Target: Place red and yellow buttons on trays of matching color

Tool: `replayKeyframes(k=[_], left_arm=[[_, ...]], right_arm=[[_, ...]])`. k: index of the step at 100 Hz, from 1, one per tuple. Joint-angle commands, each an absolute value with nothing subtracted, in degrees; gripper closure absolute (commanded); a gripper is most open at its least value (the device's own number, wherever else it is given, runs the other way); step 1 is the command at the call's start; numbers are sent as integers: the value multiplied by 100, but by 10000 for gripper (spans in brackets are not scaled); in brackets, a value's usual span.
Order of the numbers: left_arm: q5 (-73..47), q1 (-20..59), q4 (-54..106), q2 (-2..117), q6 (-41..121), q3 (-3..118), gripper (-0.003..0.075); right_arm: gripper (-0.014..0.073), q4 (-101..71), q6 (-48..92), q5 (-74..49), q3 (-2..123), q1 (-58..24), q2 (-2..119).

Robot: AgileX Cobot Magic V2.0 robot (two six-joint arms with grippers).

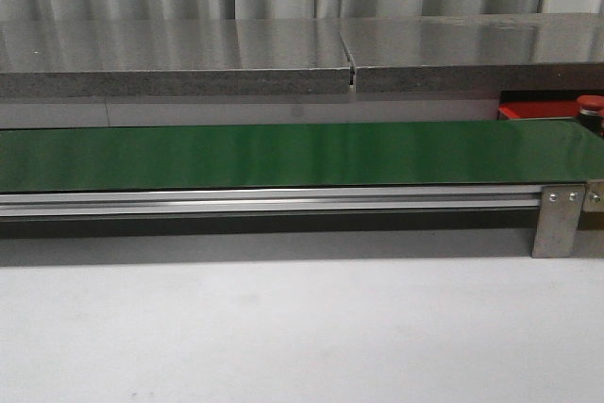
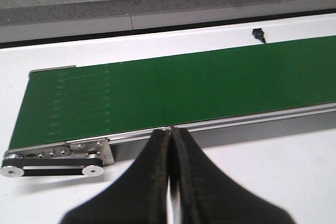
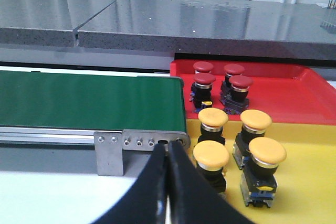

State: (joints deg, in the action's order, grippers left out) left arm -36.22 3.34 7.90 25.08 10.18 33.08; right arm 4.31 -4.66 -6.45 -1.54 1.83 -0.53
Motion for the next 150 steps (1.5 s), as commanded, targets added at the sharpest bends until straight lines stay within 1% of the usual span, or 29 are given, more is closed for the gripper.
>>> replayKeyframes(k=[1,14,27,36,52,89,97,101,150], left_arm=[[-3192,388,553,2418,762,3454,739],[-2731,388,499,2276,456,3156,740],[-1108,388,458,2084,456,2461,740],[-516,388,447,1838,445,2029,740],[-516,388,447,1398,155,1464,739],[-506,388,395,-270,155,42,739],[-227,388,434,-234,144,-199,739],[-453,388,433,-260,144,-187,739],[-409,388,433,-260,144,-187,739]], right_arm=[[660,495,-462,-230,-98,210,-150],[660,495,-462,-230,-98,210,-150],[660,495,-462,-230,-98,210,-150],[660,495,-462,-230,-98,210,-150],[660,495,-462,-230,-98,210,-150],[660,495,-462,-230,-98,210,-150],[660,495,-462,-229,-98,210,-150],[660,495,-462,-229,-98,210,-138],[660,495,-462,-229,-98,210,-135]])
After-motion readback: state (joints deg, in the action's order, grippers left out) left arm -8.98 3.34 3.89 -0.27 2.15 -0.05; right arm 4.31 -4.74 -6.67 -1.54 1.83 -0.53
